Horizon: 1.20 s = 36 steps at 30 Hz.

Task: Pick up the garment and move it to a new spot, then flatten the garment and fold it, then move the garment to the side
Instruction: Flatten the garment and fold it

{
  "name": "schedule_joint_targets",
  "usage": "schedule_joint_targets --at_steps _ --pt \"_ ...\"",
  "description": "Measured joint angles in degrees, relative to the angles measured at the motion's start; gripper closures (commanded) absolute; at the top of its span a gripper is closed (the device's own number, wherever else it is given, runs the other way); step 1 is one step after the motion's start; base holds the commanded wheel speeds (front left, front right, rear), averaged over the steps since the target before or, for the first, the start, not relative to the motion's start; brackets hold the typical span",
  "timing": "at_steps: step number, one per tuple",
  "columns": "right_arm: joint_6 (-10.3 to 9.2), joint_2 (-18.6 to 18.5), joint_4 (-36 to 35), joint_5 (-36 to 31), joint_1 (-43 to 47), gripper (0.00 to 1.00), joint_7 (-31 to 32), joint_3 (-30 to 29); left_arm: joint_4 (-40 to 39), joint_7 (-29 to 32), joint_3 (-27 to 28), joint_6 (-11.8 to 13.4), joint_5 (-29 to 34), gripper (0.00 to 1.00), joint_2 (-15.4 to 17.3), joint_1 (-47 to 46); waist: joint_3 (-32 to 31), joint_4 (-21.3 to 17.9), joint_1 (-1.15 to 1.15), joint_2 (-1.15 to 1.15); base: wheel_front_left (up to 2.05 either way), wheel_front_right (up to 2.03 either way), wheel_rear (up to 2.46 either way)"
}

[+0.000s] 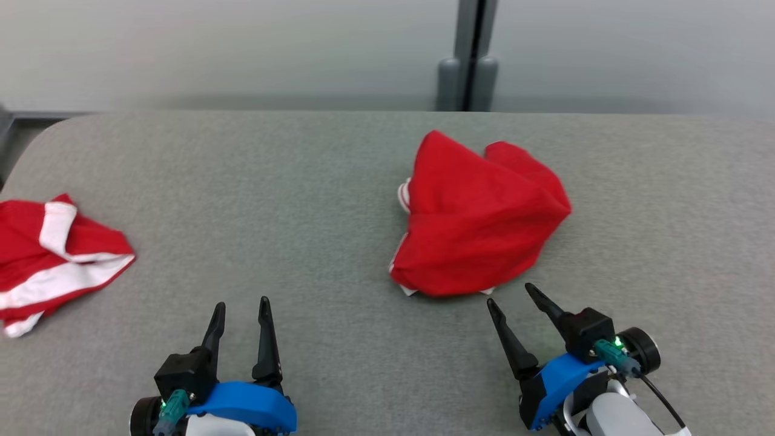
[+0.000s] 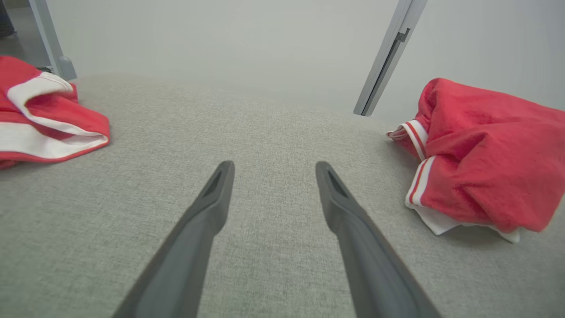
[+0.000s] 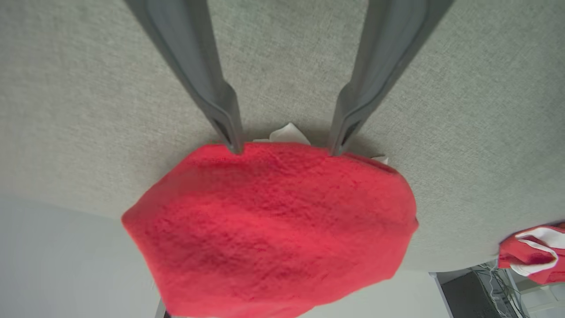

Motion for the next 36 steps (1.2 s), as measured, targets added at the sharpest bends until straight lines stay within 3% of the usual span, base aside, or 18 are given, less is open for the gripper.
schedule_joint_targets --at_steps 14,15,16,18,25,31,36 --pt "0.00 -0.60 10.91 -1.47 -6.11 0.00 -0.18 -5.82 -1.00 0.00 -2.88 1.23 -1.35 0.00 0.00 -1.40 6.78 8.75 0.00 0.00 0.00 0.00 0.00" --pt "0.00 -0.54 11.27 -1.42 -6.45 0.06 -0.33 -6.26 -0.97 0.00 -2.97 1.26 -1.38 0.00 0.00 -1.37 7.05 9.10 0.00 0.00 0.00 0.00 0.00" --pt "0.00 -0.41 11.32 -1.04 -6.54 0.61 -0.34 -6.43 -0.97 0.00 -2.96 1.49 -1.38 0.00 0.04 -1.35 7.29 9.31 -0.01 -0.01 0.00 0.00 0.00" --pt "0.00 -0.21 11.22 -0.85 -6.65 1.00 -0.36 -6.59 -0.97 0.00 -2.88 1.55 -1.27 0.00 0.03 -1.36 7.62 9.25 -0.01 -0.01 0.00 0.00 0.00" --pt "0.00 -0.44 7.91 0.21 -4.35 1.00 -0.02 -8.64 -0.47 0.00 -1.76 0.98 -0.74 0.00 0.00 -1.31 6.21 6.79 0.00 0.00 0.00 0.00 0.00" --pt "0.00 -4.72 -1.76 1.11 -4.42 1.00 0.01 -13.85 0.56 0.00 -1.57 -0.12 -0.80 0.00 0.00 -0.74 3.26 2.88 0.00 0.00 0.00 0.00 0.00" --pt "0.00 -7.17 -9.43 1.21 -9.84 1.00 0.01 -14.37 1.00 0.00 -2.02 -0.64 -1.32 0.00 -0.01 -0.15 -0.28 0.17 -0.01 0.00 0.00 0.00 0.00"
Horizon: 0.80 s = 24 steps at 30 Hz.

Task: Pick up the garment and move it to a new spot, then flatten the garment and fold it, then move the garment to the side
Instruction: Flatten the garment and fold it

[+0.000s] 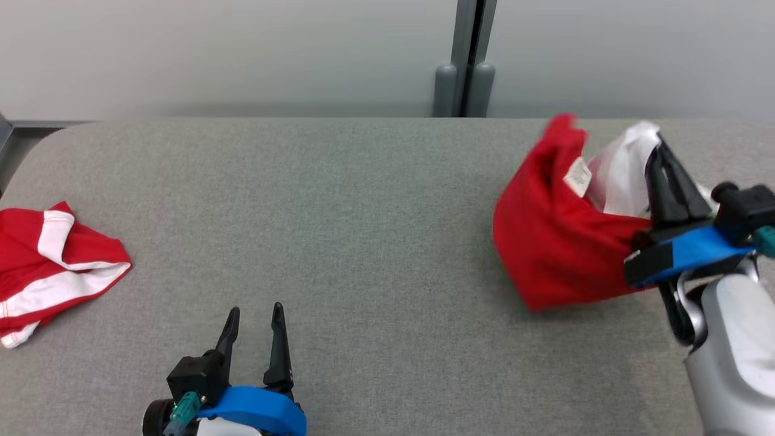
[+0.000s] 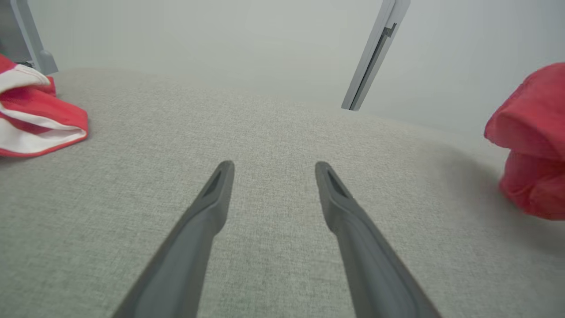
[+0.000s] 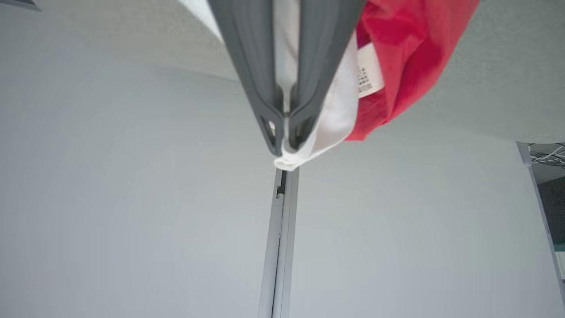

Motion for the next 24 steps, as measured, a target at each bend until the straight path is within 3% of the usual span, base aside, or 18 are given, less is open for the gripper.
schedule_joint_targets --at_steps 8,15,20,24 --pt "0.00 -0.77 -7.31 -0.26 -11.34 1.00 -0.01 4.14 1.11 0.00 -1.04 -0.24 -0.92 0.00 -0.02 0.82 -4.11 0.04 -0.01 -0.01 0.00 0.00 0.00" --pt "0.00 3.00 -8.08 0.69 -19.97 1.00 -0.01 8.92 1.90 0.00 -0.99 -0.30 -1.08 0.00 0.00 1.71 -5.39 4.11 0.00 -0.01 0.00 0.00 0.00" --pt "0.00 6.55 -8.95 0.21 -23.92 1.00 -0.02 5.98 2.50 0.00 -0.13 -0.14 -1.02 0.00 0.02 2.57 -5.41 5.29 0.00 -0.01 0.00 0.00 0.00" --pt "0.00 7.39 -4.89 -2.10 -22.60 1.00 -0.04 1.91 2.40 0.00 0.79 0.11 -0.99 0.00 0.01 2.60 -4.83 4.31 0.00 -0.01 0.00 0.00 0.00"
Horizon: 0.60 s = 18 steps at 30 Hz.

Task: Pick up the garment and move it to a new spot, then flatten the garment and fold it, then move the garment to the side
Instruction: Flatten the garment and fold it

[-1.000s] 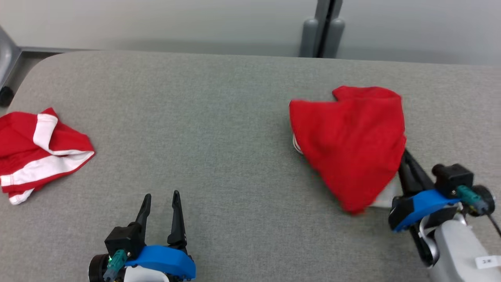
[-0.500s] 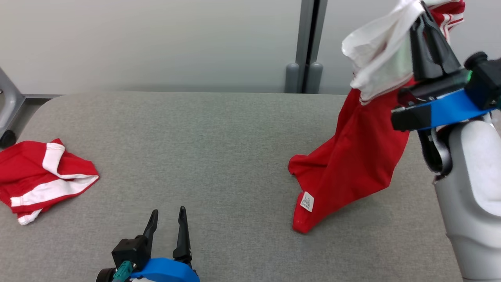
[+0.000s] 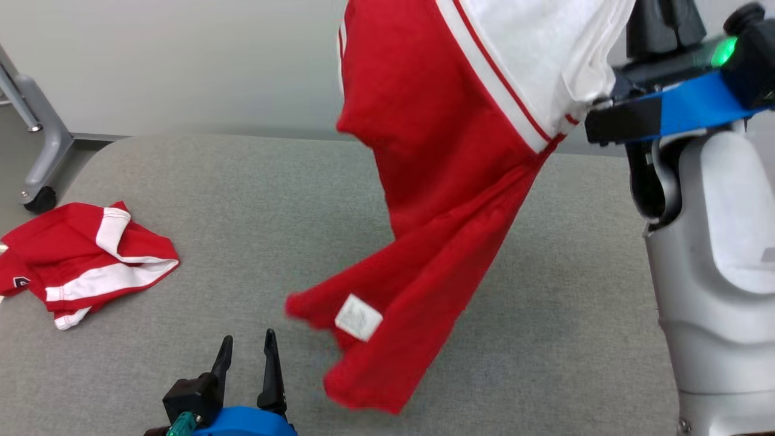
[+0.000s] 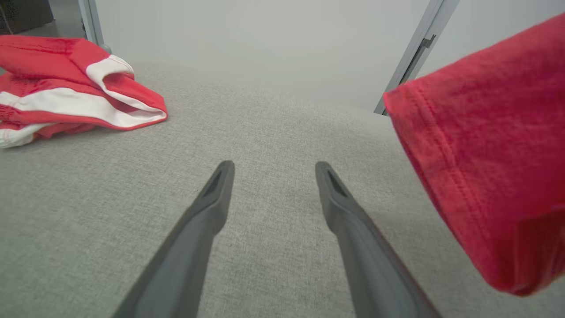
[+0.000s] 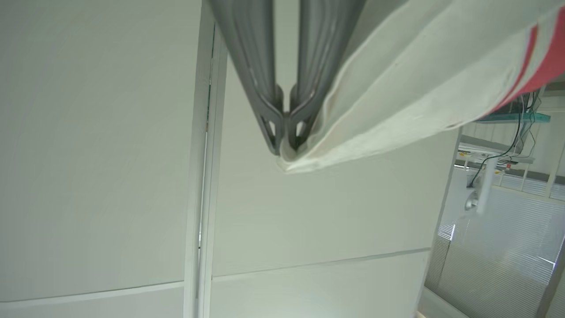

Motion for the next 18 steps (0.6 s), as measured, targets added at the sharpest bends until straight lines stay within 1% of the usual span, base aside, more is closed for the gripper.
schedule_joint_targets --at_steps 1,2,6,7,8,9,11,13,15,18 --pt "0.00 -0.22 3.37 -1.71 3.07 1.00 0.01 -1.88 -0.36 0.00 0.11 0.13 0.00 0.00 0.00 -0.14 0.81 -0.81 0.00 0.00 0.00 0.00 0.00" --pt "0.01 -0.71 5.27 -2.32 5.04 1.00 0.04 -3.25 -0.47 0.00 -0.02 0.16 0.01 0.00 0.02 -0.37 1.28 -1.20 0.01 0.00 0.00 0.00 0.00" --pt "0.00 -4.35 13.68 -4.74 12.94 1.00 0.04 -10.27 -0.83 -0.01 -0.44 0.23 0.16 0.00 0.00 -1.94 3.48 -2.91 0.01 0.00 0.00 0.00 0.00" --pt "0.00 -5.27 15.75 -5.76 14.91 0.96 0.04 -12.15 -0.81 0.00 -0.69 0.22 0.24 0.00 -0.02 -2.41 3.91 -3.32 0.01 0.01 0.00 0.00 0.00" --pt "0.00 -6.05 18.24 -6.86 16.94 0.49 0.04 -14.14 -0.78 -0.01 -0.90 0.16 0.54 0.00 -0.01 -2.75 4.34 -3.77 0.02 0.01 0.00 0.00 0.00" --pt "0.00 -6.56 20.64 -7.45 18.74 0.00 0.07 -16.55 -0.67 0.01 -1.29 0.13 0.60 0.00 0.00 -2.93 4.71 -4.18 0.02 0.01 0.00 0.00 0.00" --pt "0.00 -7.28 23.03 -9.37 21.82 0.00 0.14 -20.13 -0.56 0.01 -2.11 -0.13 0.74 0.00 0.01 -3.55 5.37 -5.05 0.02 0.01 0.00 0.00 0.00" --pt "-0.01 -7.26 23.45 -9.92 23.46 0.00 0.13 -22.58 -0.58 0.00 -3.00 -0.88 1.11 0.00 0.00 -4.22 5.90 -5.94 0.01 0.00 0.00 0.00 0.00" --pt "0.00 -6.71 22.83 -10.39 24.84 0.00 0.11 -23.48 -0.21 0.00 -4.54 -1.86 1.60 0.00 0.00 -4.71 6.31 -6.86 0.01 0.00 0.00 0.00 0.00" --pt "0.00 -5.23 21.60 -10.25 26.62 0.00 0.12 -23.71 1.08 0.00 -8.02 -4.14 1.60 0.00 0.01 -4.97 6.64 -8.21 0.01 0.01 0.00 0.00 0.00"
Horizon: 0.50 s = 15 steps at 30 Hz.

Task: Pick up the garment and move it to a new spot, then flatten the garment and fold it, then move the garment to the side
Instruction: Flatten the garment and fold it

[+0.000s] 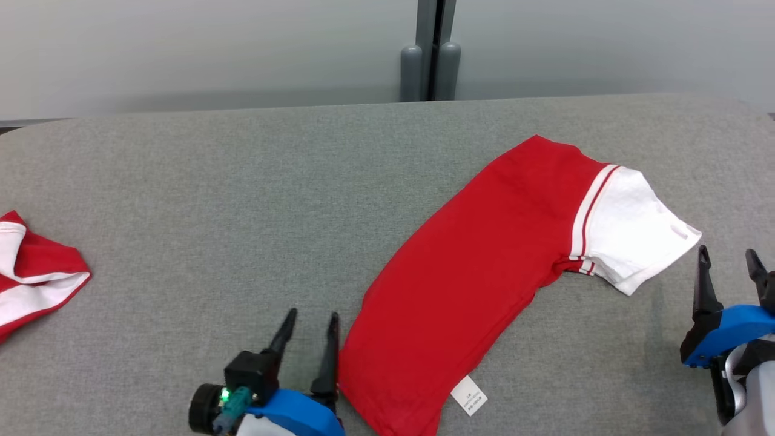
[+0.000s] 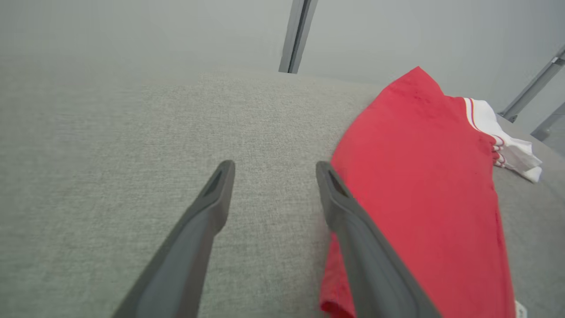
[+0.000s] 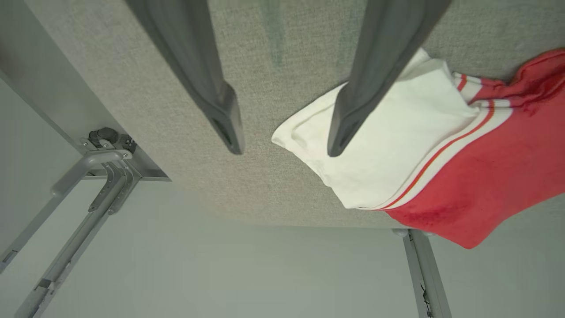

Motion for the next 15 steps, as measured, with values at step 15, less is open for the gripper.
schedule_joint_targets --at_steps 15 --pt "0.00 3.78 -3.68 2.50 1.99 0.00 0.00 4.99 3.14 0.00 -19.02 -4.46 1.35 0.00 -0.10 -0.16 -0.94 0.72 0.00 0.00 0.00 0.00 0.00"
